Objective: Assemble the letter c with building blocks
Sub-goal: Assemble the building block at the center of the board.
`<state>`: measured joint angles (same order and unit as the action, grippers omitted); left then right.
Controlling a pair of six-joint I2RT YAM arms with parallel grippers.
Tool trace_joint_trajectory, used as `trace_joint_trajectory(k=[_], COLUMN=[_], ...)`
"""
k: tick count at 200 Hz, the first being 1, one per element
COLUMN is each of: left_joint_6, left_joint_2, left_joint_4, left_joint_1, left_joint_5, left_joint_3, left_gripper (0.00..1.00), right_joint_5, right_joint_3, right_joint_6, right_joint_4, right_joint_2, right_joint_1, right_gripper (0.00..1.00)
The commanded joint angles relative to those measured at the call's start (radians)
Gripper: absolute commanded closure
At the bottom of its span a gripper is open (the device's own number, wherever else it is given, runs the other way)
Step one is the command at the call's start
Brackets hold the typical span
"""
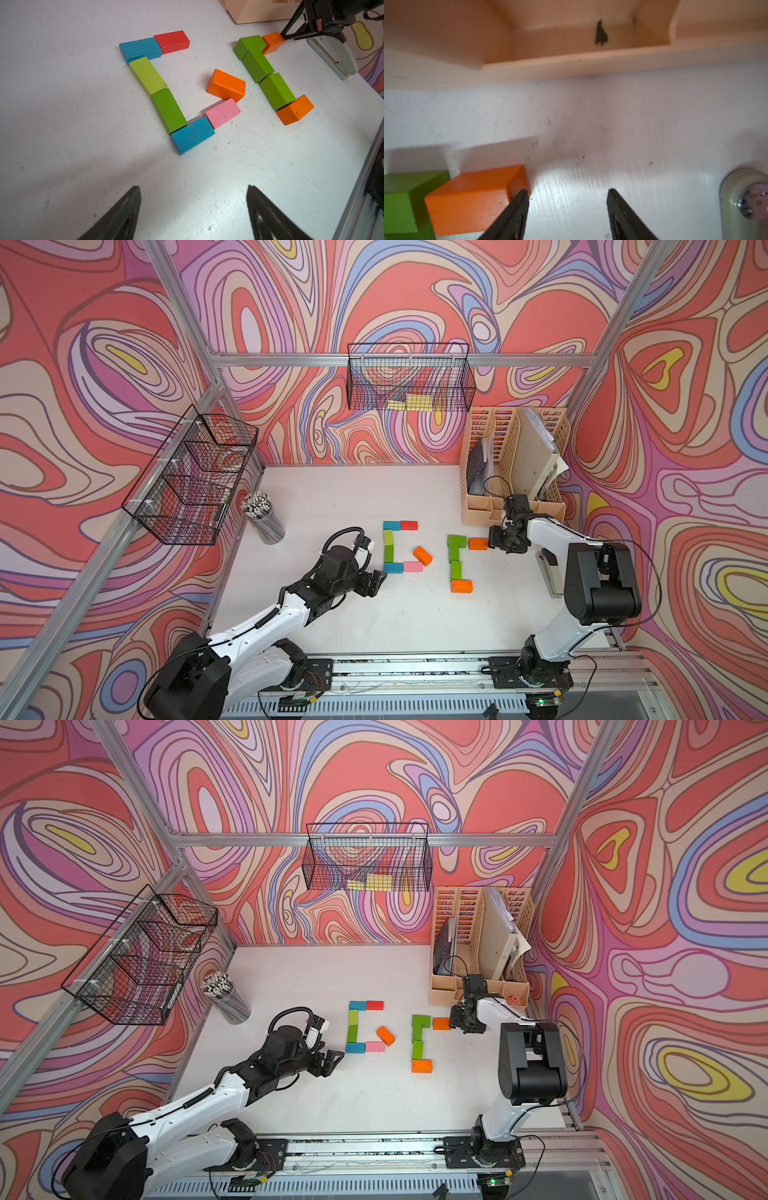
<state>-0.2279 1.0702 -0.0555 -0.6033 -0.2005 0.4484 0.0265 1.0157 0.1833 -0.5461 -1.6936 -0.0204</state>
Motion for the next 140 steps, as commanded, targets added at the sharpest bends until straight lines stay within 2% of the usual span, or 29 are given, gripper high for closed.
trace_joint_trajectory(k=[1,140], left_joint_6=[0.016,0.016], left_joint_2=[0.009,0.01], left_joint_4=[-0.003,0.0], left_joint_1=[-0.004,-0.004], left_joint_5=[0.003,0.004], left_joint_3=[0.009,0.008], left_gripper=[0.18,0.18], right_joint_5=[-0.01,-0.026], right_joint_3=[0.02,0.022], right_joint_6=[-0.008,-0.008], right_joint_4=[0.007,0.012], right_joint_2=[-0.015,-0.018], right_joint_1=[-0.006,-0.006], right_gripper=[0.36,0.34])
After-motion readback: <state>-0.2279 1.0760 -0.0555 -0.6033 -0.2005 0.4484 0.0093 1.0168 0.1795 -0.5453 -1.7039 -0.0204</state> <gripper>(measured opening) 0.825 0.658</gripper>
